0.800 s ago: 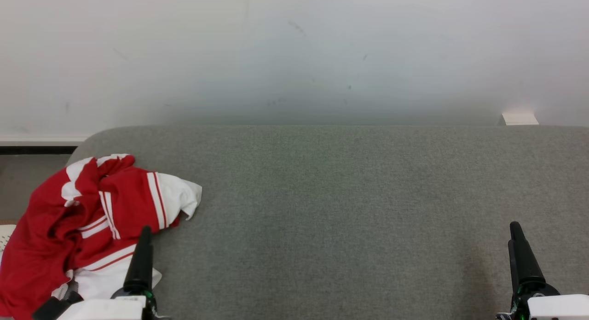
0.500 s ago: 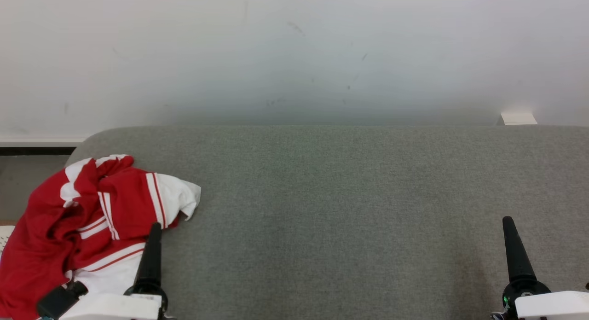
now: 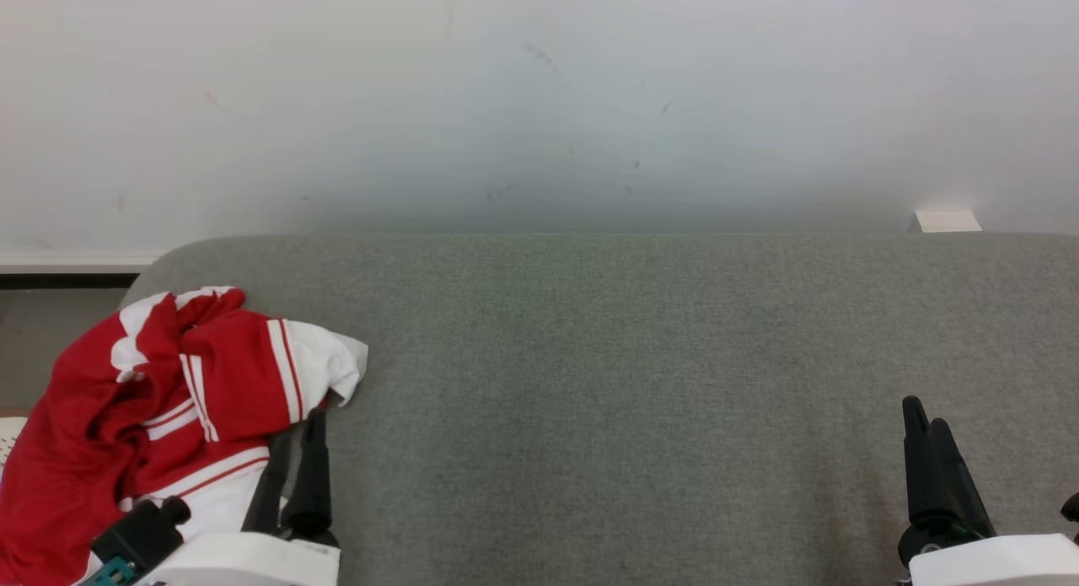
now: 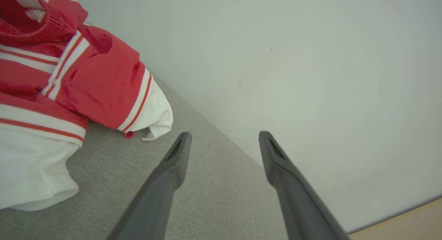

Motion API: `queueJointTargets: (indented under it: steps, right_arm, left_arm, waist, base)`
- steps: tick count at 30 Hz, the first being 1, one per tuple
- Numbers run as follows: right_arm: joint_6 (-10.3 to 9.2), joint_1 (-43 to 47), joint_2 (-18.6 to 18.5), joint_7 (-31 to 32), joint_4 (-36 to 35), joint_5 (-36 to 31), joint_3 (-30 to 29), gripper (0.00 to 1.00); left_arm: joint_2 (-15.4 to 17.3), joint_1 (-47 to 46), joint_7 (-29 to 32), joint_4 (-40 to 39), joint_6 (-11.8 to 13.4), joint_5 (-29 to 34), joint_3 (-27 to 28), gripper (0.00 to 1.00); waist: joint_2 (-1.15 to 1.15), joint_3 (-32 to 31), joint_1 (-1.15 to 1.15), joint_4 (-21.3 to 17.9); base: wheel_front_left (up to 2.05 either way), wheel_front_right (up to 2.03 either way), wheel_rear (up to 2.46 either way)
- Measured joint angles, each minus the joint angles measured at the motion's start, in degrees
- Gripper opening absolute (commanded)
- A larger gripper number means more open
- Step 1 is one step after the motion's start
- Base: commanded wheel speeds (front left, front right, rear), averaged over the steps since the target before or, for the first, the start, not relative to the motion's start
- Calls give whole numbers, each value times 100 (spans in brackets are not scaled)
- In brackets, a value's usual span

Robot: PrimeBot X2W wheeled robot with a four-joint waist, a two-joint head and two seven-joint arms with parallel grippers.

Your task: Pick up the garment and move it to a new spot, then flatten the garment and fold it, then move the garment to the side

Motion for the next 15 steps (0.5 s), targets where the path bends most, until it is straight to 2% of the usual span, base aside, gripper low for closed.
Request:
queueJointTargets:
  steps: [15]
  right_arm:
    - [0, 19, 60, -255, 138, -1709, -103, 100]
  left_arm:
    - [26, 23, -258, 31, 102, 1472, -186, 100]
  waist:
    - [0, -58, 0, -38]
  base:
    - [0, 0, 0]
